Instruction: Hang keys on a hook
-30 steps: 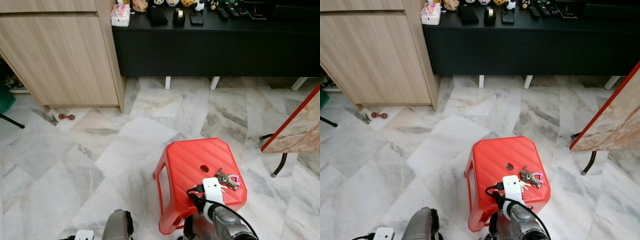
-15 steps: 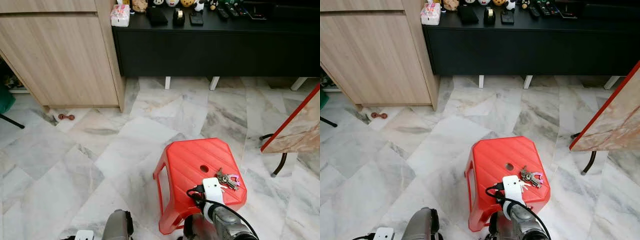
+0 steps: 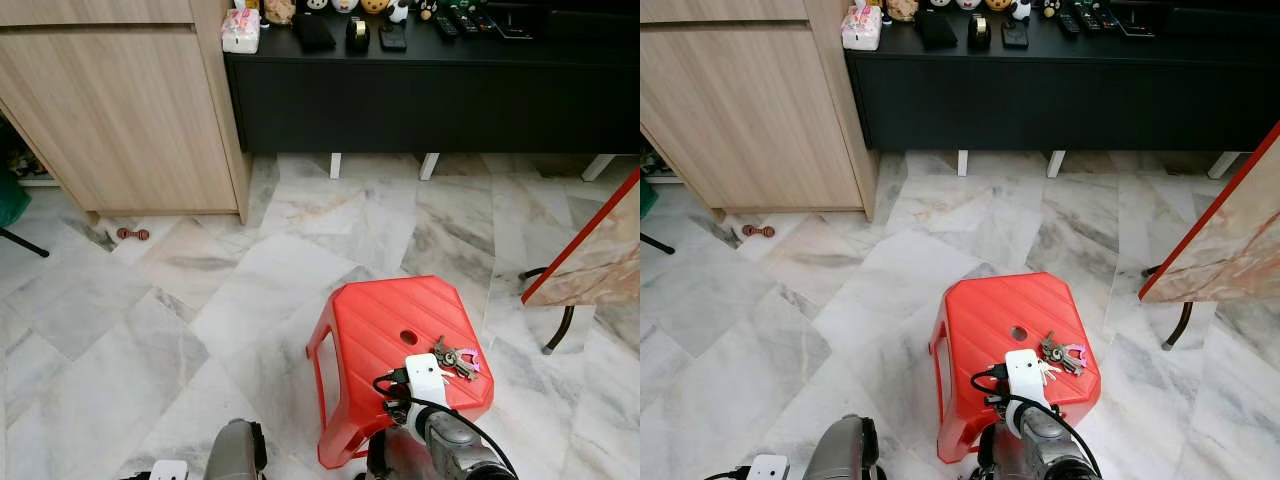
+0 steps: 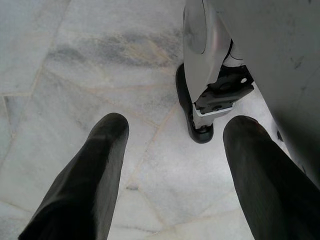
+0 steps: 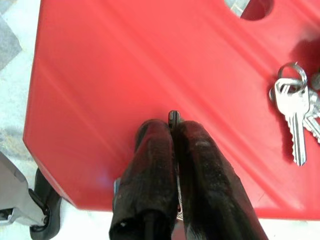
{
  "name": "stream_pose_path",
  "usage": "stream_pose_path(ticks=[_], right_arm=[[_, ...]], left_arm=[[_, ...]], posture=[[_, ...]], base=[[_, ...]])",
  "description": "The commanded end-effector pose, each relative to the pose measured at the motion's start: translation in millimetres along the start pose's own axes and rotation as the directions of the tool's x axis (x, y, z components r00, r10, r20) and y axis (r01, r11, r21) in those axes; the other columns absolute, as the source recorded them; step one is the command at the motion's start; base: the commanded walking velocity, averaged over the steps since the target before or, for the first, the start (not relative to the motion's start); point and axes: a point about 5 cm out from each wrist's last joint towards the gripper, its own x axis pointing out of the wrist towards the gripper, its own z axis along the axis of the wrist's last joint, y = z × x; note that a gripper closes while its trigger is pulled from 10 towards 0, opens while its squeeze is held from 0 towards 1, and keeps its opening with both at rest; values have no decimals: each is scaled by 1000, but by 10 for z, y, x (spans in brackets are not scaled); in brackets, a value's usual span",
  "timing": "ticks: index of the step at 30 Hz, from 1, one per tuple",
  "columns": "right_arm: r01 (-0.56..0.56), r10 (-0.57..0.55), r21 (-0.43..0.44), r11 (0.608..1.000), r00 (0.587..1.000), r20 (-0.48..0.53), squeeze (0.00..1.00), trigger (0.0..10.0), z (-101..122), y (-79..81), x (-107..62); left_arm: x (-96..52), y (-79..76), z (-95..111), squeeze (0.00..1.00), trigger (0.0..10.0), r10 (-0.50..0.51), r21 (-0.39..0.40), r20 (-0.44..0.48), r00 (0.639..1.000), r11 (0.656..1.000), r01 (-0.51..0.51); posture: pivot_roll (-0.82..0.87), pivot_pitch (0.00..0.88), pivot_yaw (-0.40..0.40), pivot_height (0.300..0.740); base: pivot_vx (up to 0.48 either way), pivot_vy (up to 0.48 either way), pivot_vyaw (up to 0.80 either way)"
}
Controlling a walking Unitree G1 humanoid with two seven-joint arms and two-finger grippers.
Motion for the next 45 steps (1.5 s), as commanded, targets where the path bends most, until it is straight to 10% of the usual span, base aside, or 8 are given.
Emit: stream_pose_path(ticks=[1,18,43,44,45], right_arm=[[7,-7,24,1000,1000,21,0,0,39,-21,2],[-42,31,51,998,980,197,0,0,393,10,20],[-68,93,-63,996,737,670,0,0,909,-17,-535],[-48,92,-84,995,732,675,0,7725,900,-10,-562],[-40,89,-88,995,732,676,0,7725,894,-6,-575]], left_arm=[[-12,-94,-123,0,10000,-29,2,-45,999,1000,29],[9,-110,-75,0,10000,-21,-2,-40,999,1000,21],[55,-138,42,0,10000,0,-12,-28,1000,1000,0],[56,-136,47,0,10000,2,-12,-28,1000,1000,-2],[58,-134,52,0,10000,4,-12,-28,1000,1000,-4]], posture=[[109,154,-79,632],[102,131,-84,632],[70,60,-89,632],[70,59,-88,632],[70,57,-88,632]], base=[[0,0,0],[0,0,0],[0,0,0],[0,0,0],[0,0,0]])
